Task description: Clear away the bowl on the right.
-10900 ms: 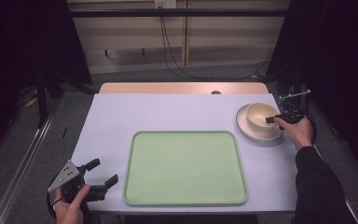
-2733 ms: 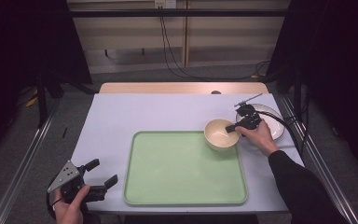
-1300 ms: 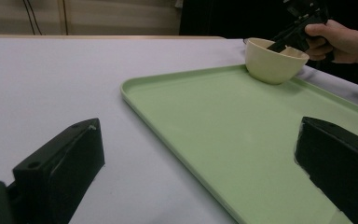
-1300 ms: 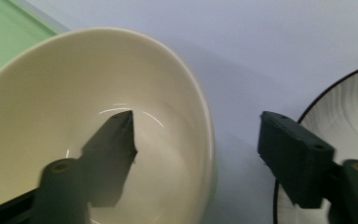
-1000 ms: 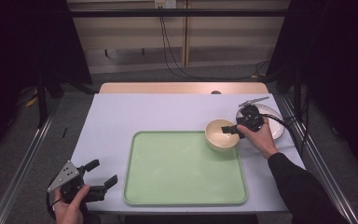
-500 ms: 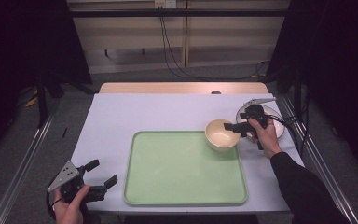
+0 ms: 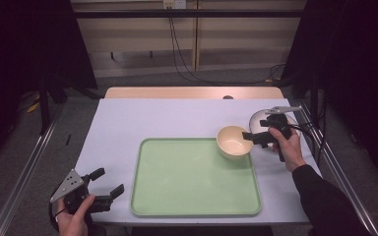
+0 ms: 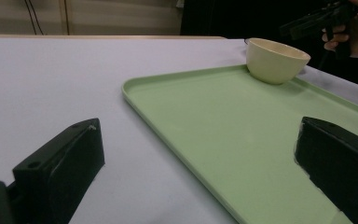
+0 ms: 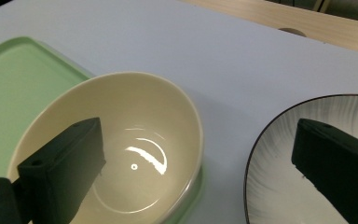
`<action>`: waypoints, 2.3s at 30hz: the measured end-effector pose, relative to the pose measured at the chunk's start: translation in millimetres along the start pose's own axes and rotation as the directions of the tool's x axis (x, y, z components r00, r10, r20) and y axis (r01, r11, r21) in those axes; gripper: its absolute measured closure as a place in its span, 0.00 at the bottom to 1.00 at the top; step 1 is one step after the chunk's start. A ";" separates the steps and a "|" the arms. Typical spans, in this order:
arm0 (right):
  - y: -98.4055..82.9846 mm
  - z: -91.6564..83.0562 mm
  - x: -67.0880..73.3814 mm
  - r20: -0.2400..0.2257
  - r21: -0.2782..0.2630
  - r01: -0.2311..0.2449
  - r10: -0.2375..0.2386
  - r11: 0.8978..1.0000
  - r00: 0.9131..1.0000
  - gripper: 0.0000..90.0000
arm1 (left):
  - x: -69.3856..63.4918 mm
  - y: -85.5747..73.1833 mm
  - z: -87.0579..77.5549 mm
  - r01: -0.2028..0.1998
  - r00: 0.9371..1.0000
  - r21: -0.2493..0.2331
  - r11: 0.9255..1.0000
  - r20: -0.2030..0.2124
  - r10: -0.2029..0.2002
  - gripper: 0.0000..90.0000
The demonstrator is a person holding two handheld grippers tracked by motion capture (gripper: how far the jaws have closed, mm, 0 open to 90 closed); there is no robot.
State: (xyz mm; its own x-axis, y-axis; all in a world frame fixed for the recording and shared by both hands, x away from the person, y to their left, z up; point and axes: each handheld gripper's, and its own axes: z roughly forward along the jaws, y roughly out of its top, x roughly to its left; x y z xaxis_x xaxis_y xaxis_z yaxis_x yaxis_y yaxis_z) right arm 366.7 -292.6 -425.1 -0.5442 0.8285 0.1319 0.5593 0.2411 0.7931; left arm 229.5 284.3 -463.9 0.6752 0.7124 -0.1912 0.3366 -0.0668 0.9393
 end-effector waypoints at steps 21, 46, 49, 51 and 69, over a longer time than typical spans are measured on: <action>-29.2 -44.7 5.3 0.084 -0.089 0.014 -0.006 0.996 0.996 0.02 | -0.5 0.1 0.8 0.003 1.000 0.001 1.000 -0.002 -0.003 0.02; -69.9 -93.6 27.0 0.092 -0.166 -0.017 0.032 0.986 0.995 0.02 | -1.8 1.0 -0.4 -0.001 1.000 -0.015 1.000 -0.002 0.001 0.02; -75.0 -97.8 30.1 0.099 -0.168 -0.014 0.031 0.986 0.995 0.03 | -3.3 0.7 0.5 0.023 1.000 -0.036 0.999 -0.004 -0.024 0.02; -78.7 -100.8 31.4 0.109 -0.181 -0.009 0.029 0.983 0.994 0.03 | -3.4 0.8 0.6 0.028 1.000 -0.040 0.999 -0.004 -0.028 0.02; -105.3 -117.1 42.5 0.093 -0.188 -0.031 0.049 0.982 0.994 0.03 | -3.4 0.8 -0.1 0.014 1.000 -0.033 0.999 0.002 -0.014 0.02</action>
State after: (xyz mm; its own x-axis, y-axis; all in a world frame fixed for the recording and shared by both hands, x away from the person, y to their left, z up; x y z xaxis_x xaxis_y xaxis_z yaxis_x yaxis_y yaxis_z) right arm 211.5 -341.9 -433.4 -0.4557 0.8826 0.1151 0.4485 0.1160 0.8862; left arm 227.4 281.9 -462.5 0.6721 0.7117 -0.2045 0.3236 -0.0338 0.9456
